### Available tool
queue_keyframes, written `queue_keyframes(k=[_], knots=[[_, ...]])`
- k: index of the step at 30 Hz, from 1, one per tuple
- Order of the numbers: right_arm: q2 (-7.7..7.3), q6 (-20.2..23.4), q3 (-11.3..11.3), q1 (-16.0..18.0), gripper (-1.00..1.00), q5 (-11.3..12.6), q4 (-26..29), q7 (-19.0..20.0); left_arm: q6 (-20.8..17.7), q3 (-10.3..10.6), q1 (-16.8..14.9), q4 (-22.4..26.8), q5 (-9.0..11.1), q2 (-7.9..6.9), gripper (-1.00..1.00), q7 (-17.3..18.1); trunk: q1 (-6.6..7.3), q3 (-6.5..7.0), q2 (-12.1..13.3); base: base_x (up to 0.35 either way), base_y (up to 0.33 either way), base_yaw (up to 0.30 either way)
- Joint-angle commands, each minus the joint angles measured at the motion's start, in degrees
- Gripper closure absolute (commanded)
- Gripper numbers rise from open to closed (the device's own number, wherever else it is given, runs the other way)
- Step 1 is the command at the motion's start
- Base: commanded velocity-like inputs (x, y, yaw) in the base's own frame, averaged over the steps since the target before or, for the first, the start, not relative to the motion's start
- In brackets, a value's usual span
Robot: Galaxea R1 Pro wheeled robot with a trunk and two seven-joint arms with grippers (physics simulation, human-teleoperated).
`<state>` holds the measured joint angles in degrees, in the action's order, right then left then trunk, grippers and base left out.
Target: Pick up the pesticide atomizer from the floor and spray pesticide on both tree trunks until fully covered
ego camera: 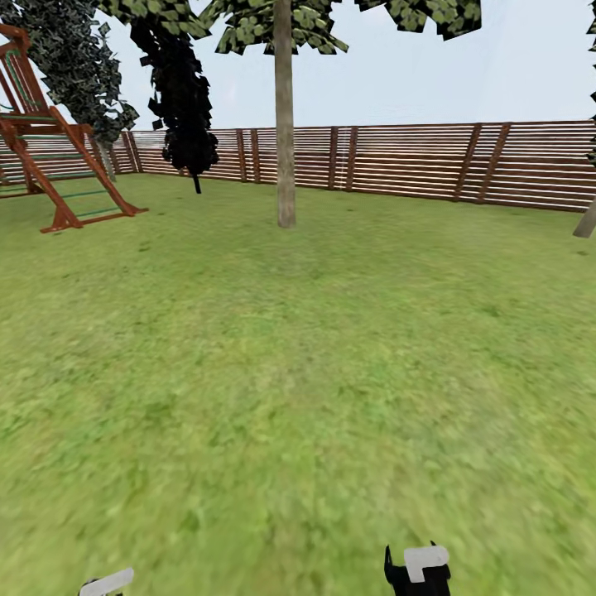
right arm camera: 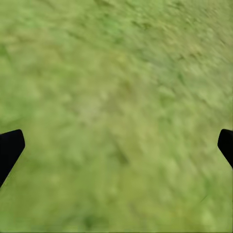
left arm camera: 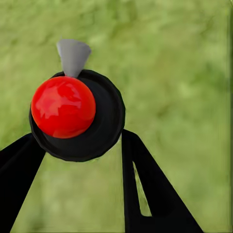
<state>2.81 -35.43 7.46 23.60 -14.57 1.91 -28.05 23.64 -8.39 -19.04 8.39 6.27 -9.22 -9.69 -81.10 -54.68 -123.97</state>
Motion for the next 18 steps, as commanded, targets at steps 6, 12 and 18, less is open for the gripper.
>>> queue_keyframes(k=[6, 12, 18], knots=[[0.0, 0.09, 0.45, 0.04, -1.0, -0.19, -0.07, -0.6, 0.24, 0.13, -0.03, -0.04, 0.59, -0.01, 1.0, 0.11, -0.03, -0.05, -0.02, 0.345, 0.0, 0.0], [0.0, 0.09, 0.45, 0.04, -1.0, -0.19, -0.07, -0.6, 0.17, 0.13, -0.03, -0.04, 0.59, 0.04, 1.0, 0.11, -0.03, -0.05, -0.02, 0.345, 0.0, 0.002], [0.0, 0.09, 0.44, 0.04, -1.0, -0.11, -0.07, -0.62, 0.24, 0.13, -0.03, -0.04, 0.59, 0.0, 1.0, 0.11, -0.03, -0.05, -0.02, 0.345, 0.0, 0.136]])
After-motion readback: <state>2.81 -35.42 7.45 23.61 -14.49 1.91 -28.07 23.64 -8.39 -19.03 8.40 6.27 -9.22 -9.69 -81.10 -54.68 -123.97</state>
